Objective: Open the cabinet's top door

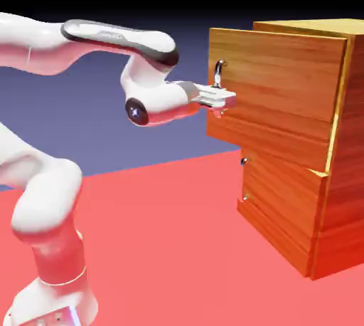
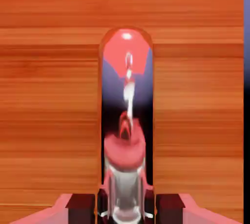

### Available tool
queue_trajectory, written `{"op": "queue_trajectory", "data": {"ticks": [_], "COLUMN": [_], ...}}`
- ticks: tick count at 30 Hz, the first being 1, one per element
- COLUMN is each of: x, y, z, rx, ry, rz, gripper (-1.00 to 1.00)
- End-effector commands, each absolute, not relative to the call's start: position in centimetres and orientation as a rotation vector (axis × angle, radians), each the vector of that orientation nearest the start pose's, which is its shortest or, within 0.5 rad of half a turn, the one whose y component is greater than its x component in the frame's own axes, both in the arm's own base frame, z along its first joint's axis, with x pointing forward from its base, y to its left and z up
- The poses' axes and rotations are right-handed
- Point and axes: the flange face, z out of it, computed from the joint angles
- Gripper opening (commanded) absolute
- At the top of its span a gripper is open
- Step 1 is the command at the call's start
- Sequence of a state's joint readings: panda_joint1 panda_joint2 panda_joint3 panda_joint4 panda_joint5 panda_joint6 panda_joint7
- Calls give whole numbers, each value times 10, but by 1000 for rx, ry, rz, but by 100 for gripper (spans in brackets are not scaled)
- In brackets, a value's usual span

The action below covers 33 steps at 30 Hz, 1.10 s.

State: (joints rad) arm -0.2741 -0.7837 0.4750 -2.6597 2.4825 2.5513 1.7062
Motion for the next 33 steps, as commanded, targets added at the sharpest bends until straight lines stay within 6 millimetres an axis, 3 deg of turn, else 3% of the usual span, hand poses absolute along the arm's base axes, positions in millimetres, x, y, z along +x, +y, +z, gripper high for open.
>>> {"op": "queue_trajectory", "data": {"ticks": [1, 19, 33], "x": [356, 298, 284], "y": [70, -41, -163], "z": [499, 499, 499], "rx": [264, -40, -364], "ry": [1636, 1718, 1761], "rz": [970, 1243, 1502], "gripper": [-100, -100, -100]}}
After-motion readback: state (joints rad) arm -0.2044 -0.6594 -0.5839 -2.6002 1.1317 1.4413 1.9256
